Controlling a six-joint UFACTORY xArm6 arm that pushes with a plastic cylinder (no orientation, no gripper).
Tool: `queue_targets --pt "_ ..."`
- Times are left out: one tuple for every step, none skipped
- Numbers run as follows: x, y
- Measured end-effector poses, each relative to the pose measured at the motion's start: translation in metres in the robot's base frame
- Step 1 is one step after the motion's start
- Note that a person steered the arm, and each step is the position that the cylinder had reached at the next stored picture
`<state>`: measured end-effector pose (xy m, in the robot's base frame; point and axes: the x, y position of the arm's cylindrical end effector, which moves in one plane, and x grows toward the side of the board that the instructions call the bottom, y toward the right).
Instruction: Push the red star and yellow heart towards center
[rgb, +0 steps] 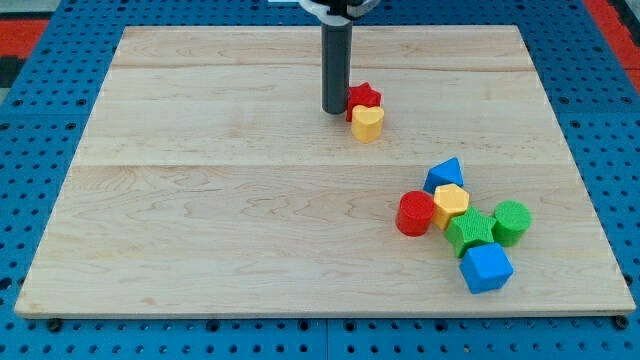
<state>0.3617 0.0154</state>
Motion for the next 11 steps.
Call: queue_targets --pt "0.021 0.000" --pt "0.024 -0.024" --pt "-0.014 -0.049" --pt "-0.052 0.006" --pt "-0.049 0.040" --pt "-0.020 0.040" --pt "0.003 0.040" --pt "0.019 0.033" --pt "0.045 0.002" --pt "0.065 -0.041" --pt "0.084 -0.058"
